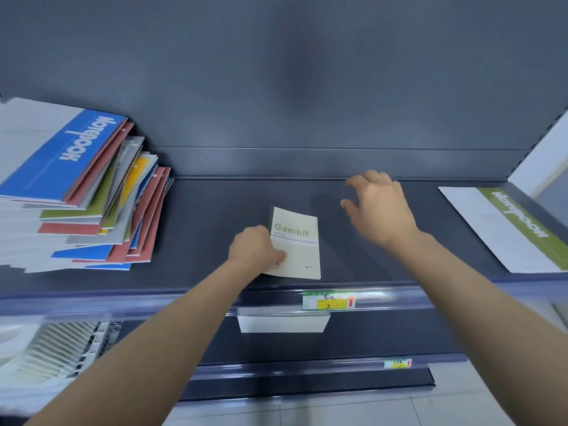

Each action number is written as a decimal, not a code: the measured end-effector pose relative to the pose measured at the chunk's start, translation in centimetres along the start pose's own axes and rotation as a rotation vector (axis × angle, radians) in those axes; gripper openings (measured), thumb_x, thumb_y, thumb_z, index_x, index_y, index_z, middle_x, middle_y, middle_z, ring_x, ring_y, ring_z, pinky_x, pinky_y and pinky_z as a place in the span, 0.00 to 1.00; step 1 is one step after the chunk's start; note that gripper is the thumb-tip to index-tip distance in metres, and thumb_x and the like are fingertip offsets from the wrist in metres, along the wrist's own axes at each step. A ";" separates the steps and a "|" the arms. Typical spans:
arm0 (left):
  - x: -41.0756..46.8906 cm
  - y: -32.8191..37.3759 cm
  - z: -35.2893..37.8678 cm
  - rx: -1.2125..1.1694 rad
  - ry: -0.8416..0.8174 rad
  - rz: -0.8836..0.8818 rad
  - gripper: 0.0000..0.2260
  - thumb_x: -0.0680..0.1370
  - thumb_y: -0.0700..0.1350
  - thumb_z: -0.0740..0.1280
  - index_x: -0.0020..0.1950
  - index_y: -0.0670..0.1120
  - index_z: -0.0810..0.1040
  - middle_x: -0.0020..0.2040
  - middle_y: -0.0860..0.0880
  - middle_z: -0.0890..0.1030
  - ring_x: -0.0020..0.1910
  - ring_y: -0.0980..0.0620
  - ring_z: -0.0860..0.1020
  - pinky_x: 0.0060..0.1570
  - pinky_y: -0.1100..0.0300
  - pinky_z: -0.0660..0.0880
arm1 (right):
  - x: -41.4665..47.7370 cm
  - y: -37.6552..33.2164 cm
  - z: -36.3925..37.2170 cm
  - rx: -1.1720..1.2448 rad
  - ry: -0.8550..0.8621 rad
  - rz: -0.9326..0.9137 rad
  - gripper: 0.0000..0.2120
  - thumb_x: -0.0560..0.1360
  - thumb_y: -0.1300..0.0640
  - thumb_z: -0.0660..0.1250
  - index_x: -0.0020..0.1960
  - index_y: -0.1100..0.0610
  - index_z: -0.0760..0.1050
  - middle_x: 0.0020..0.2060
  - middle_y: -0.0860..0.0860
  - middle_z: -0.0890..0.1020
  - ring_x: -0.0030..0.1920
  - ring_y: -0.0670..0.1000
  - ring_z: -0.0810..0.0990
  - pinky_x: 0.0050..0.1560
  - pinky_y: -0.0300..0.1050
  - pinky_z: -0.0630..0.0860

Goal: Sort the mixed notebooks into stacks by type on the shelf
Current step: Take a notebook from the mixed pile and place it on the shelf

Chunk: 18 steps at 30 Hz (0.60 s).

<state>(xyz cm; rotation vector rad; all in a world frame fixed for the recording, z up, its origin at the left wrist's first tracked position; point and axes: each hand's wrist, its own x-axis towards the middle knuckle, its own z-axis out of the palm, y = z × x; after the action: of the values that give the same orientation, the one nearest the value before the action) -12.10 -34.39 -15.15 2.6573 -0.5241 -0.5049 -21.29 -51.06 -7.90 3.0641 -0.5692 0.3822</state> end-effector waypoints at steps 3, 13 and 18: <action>-0.6 0.7 0.2 0.075 -0.006 0.016 0.16 0.71 0.54 0.70 0.37 0.46 0.66 0.37 0.50 0.73 0.41 0.48 0.75 0.37 0.59 0.70 | 0.8 -0.6 -0.7 -0.002 0.033 -0.047 0.17 0.79 0.53 0.60 0.64 0.59 0.70 0.58 0.56 0.74 0.59 0.58 0.69 0.59 0.49 0.63; -3.0 1.7 -4.5 0.124 0.386 0.072 0.16 0.76 0.53 0.66 0.53 0.41 0.72 0.50 0.45 0.76 0.46 0.45 0.74 0.41 0.56 0.69 | 3.3 -3.2 -3.0 0.105 0.135 -0.252 0.18 0.79 0.52 0.60 0.65 0.59 0.69 0.59 0.56 0.74 0.60 0.58 0.68 0.60 0.50 0.63; -5.2 -0.2 -10.1 0.256 0.740 0.164 0.14 0.78 0.50 0.64 0.57 0.41 0.72 0.54 0.42 0.76 0.53 0.43 0.75 0.48 0.52 0.71 | 4.1 -7.2 -4.5 0.127 0.234 -0.352 0.16 0.79 0.51 0.59 0.62 0.58 0.71 0.57 0.55 0.74 0.58 0.57 0.69 0.57 0.48 0.62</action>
<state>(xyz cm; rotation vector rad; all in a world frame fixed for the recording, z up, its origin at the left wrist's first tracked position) -12.35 -29.00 -5.13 2.7309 -0.5795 0.6175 -16.11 -45.59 -2.25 3.0832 0.0046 0.7736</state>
